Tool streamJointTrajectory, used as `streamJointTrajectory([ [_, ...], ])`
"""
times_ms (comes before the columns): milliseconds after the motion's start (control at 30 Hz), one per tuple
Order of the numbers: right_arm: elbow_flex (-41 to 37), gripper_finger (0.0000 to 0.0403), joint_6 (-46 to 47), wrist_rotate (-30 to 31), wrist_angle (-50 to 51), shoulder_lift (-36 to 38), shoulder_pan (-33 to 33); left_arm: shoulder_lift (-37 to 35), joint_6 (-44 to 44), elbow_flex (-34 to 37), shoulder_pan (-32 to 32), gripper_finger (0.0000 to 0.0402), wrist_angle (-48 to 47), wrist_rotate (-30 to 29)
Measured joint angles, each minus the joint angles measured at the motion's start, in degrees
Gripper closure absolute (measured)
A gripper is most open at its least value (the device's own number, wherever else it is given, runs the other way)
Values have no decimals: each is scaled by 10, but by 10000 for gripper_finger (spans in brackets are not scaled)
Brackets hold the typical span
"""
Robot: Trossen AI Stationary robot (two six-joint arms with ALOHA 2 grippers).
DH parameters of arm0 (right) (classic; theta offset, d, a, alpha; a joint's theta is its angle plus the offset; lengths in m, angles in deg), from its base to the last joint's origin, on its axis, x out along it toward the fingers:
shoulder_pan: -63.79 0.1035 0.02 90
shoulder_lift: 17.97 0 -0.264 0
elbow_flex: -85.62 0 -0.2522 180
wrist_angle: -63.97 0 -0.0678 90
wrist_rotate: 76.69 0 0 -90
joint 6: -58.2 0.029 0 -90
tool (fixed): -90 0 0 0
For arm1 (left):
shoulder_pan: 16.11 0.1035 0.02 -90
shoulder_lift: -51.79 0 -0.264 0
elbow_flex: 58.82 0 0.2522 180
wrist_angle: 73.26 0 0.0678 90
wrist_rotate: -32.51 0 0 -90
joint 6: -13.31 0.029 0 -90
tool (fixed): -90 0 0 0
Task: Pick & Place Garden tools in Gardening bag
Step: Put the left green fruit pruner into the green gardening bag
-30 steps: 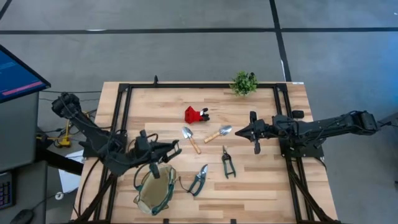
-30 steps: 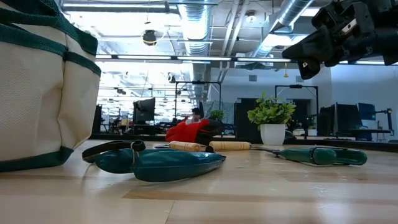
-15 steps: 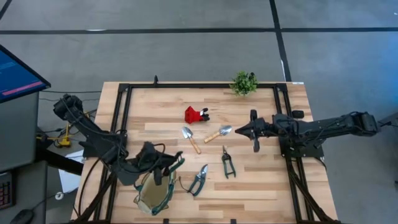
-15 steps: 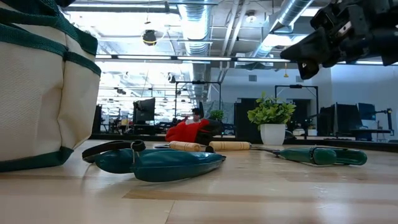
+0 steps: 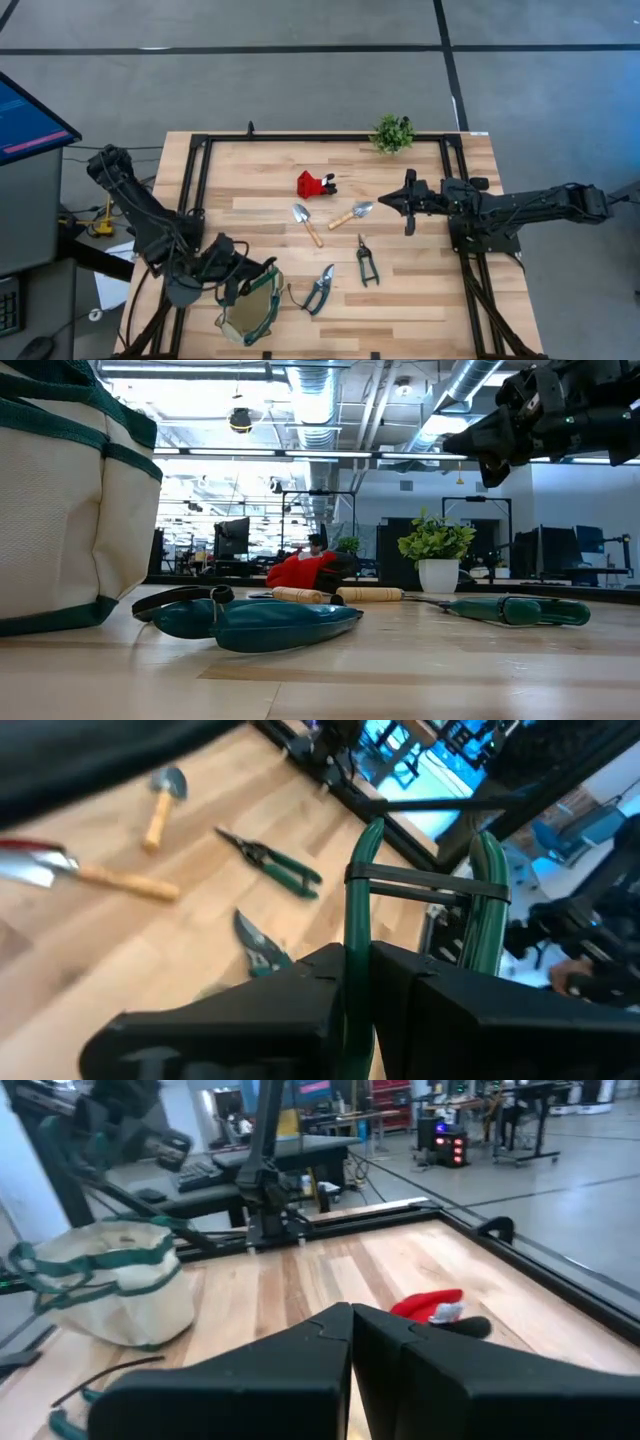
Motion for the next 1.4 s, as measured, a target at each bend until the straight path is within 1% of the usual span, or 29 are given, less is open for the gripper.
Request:
streamJointTrajectory([
  [100,0,403,0,5,7,0,0,11,-32,0,-2,395,-1,10],
  [300,0,403,-4,5,4,0,0,55,-77,0,-2,395,-4,11],
  [567,0,403,-5,5,23,-1,38,120,-122,0,-2,395,2,11],
  [667,0,403,-6,18,22,-2,48,139,-138,0,-7,395,2,11],
  [833,0,403,-6,48,22,-1,57,144,-139,0,-27,395,3,11],
  [1133,0,403,-5,52,22,-1,57,144,-145,0,-46,395,-13,2],
  [1267,0,403,-4,52,22,-1,57,144,-156,0,-46,392,-17,21],
  [1400,0,403,-4,52,22,-1,57,144,-156,0,-42,374,-17,42],
])
